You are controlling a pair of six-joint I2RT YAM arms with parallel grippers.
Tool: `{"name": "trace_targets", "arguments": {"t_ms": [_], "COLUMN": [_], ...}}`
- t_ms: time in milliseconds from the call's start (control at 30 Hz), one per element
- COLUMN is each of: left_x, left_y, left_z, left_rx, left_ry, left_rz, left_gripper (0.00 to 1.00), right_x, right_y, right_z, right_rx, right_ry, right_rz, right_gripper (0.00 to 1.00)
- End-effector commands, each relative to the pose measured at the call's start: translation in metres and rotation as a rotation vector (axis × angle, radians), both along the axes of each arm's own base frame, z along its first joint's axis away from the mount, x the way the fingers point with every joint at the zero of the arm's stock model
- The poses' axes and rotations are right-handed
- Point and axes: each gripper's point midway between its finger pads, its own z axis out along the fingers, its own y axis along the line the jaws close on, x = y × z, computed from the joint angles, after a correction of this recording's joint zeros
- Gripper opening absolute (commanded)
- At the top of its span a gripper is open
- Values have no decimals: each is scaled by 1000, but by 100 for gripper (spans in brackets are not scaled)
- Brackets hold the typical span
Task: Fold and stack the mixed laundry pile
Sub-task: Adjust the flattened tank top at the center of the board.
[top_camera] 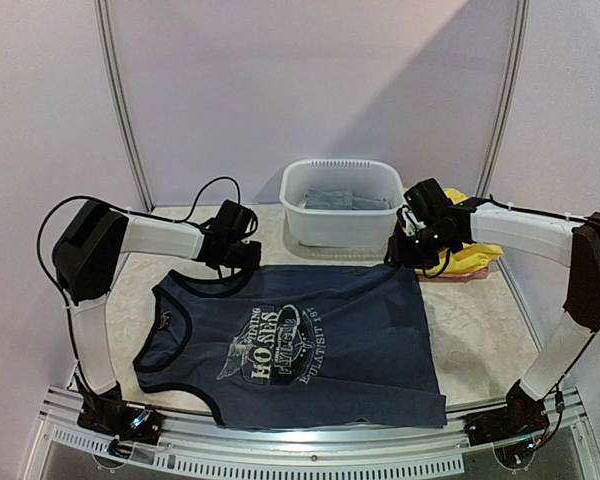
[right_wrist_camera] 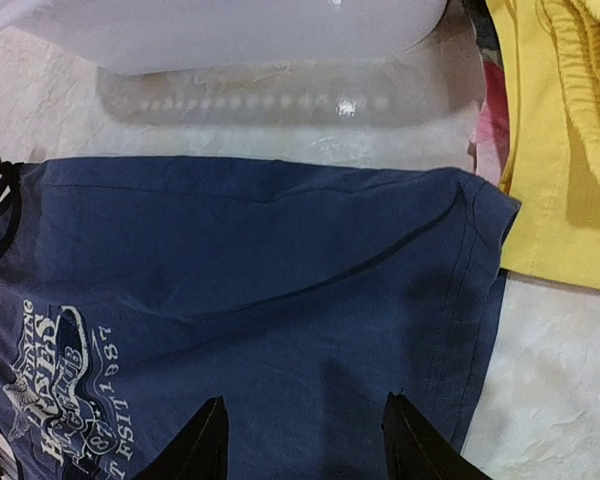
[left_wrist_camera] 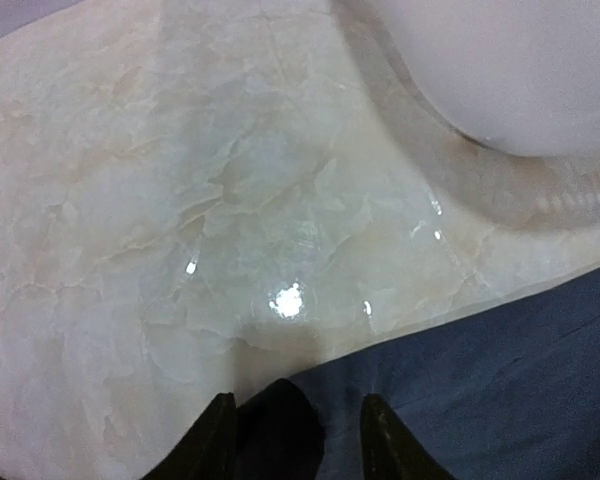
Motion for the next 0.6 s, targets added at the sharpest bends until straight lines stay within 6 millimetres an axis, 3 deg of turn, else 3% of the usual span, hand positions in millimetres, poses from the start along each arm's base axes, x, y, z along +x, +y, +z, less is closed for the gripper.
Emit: {"name": "trace_targets", "arguments": {"t_ms": [0, 133, 233, 400, 567], "left_x": [2, 0, 1, 14, 33], "left_y": [-1, -1, 3, 19, 36], "left_z": [-26, -31, -34, -39, -31], "left_rx": [12, -4, 1, 3, -15], "left_ry": [77, 90, 85, 74, 49], "left_rz": [-23, -11, 10, 72, 110], "left_gripper": [38, 26, 1, 0, 0], "right_x": [-15, -27, -32, -36, -36], "right_y": [4, -9, -16, -20, -19], "right_z": [13, 11, 15, 15, 12], "right_rx": [90, 63, 54, 52, 55], "right_ry": [-31, -35, -51, -57, -54], "right_rz": [22, 7, -5, -6, -5], "right_gripper": [54, 54, 54, 54, 54]}}
